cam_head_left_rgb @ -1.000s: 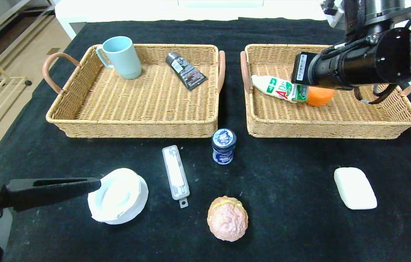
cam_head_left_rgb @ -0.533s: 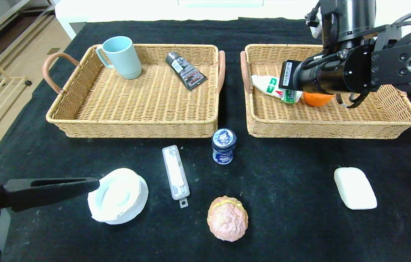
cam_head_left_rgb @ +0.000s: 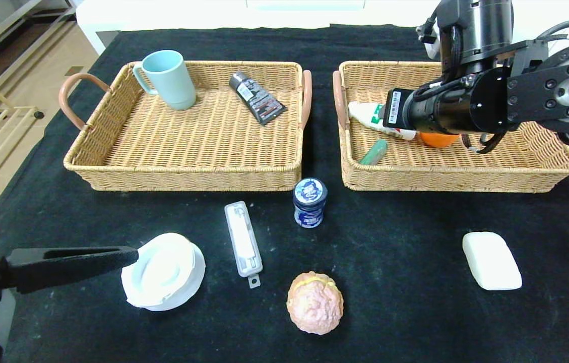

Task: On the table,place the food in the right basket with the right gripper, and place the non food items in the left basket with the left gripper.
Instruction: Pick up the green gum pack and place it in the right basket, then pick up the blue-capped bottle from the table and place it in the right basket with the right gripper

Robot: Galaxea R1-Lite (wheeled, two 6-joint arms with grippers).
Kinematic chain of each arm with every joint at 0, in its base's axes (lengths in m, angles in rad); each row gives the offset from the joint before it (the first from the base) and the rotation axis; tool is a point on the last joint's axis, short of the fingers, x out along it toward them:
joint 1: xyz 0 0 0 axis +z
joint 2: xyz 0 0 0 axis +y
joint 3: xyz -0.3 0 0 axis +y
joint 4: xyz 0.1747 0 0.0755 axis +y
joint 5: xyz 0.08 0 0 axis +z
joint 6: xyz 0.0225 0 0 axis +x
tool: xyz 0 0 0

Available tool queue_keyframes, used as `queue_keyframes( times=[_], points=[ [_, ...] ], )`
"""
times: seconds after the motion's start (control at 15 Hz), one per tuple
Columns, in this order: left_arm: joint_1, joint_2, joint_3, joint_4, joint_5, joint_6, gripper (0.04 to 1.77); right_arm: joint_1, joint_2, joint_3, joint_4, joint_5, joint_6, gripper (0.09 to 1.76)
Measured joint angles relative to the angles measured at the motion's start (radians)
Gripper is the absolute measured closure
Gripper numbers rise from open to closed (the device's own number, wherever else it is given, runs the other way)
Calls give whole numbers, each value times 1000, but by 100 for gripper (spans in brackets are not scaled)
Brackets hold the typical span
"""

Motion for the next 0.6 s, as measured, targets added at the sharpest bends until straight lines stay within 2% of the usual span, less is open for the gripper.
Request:
queue_keyframes(
  times=[0.33, 0.6],
  points=[
    [0, 0, 1, 0, 0, 0, 9, 6, -12, 20, 15, 0, 0, 46],
    [0, 0, 1, 2, 0, 0, 9, 56, -69, 65, 122, 0, -1, 33]
  ],
)
